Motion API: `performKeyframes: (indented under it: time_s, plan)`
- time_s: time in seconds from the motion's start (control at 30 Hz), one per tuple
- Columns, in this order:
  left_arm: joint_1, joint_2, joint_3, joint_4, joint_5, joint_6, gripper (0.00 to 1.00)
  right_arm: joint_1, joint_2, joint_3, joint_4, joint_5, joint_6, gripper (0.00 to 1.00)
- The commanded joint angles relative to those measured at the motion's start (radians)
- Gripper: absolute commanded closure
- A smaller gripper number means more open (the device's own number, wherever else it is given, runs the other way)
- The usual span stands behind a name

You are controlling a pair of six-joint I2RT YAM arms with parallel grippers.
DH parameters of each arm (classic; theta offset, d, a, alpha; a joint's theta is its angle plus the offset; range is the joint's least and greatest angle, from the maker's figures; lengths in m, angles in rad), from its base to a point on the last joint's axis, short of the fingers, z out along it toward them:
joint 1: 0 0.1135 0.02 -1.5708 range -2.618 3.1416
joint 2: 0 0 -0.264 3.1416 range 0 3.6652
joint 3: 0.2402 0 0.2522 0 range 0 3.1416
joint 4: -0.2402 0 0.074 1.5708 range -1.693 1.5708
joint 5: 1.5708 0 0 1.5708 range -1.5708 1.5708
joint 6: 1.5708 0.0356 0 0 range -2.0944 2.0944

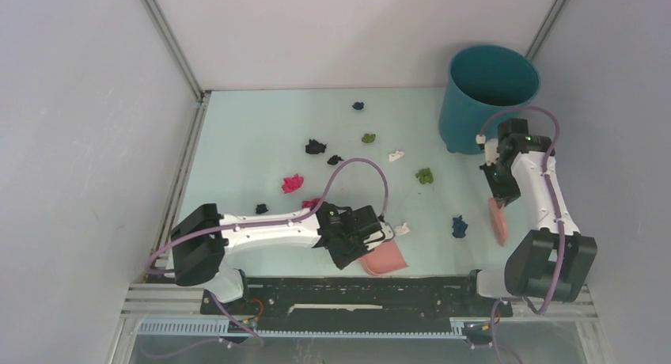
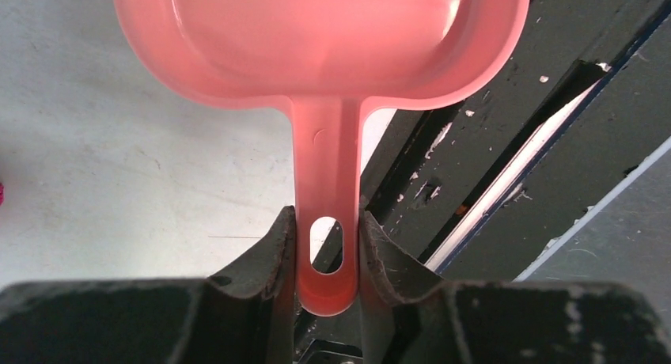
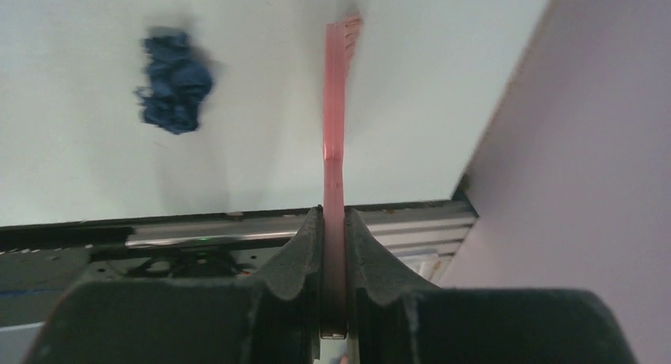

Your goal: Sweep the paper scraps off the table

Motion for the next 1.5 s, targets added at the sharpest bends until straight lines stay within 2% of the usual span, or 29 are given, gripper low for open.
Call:
performKeyframes:
  time_s: [0.0, 0.17, 0.43, 0.77, 0.9, 1.1, 1.27, 1.47]
  plan:
    - [0.01, 0.043, 0.046, -0.009, 0.032, 0.031, 1.0, 0.092, 0.015, 0.008, -0.027, -0.189, 0.092, 1.0]
    - [0.011, 0.081, 0.083, 0.018, 0.009, 0.034, 1.0, 0.179, 0.052, 0.02, -0.023, -0.375, 0.138, 1.0]
    - [0.026, 0.127, 0.103, 0.054, 0.041, 0.045, 1.0, 0.342, 0.087, 0.07, -0.035, -0.543, 0.151, 1.0]
    - [0.044, 0.128, 0.08, 0.105, 0.045, 0.045, 1.0, 0.409, 0.172, 0.164, -0.085, -0.786, 0.133, 1.0]
    - [0.052, 0.12, 0.067, 0.111, 0.024, 0.054, 1.0, 0.41, 0.162, 0.183, -0.118, -0.839, 0.124, 1.0]
    - [0.055, 0.056, -0.015, 0.189, -0.014, 0.04, 1.0, 0.393, 0.067, 0.242, -0.155, -0.777, 0.117, 1.0]
    - [0.055, 0.012, -0.051, 0.249, -0.04, 0.007, 1.0, 0.391, 0.052, 0.329, -0.125, -0.464, 0.078, 1.0]
    - [0.081, 0.074, 0.023, 0.145, -0.05, -0.024, 1.0, 0.388, 0.115, 0.408, -0.02, -0.197, 0.016, 1.0]
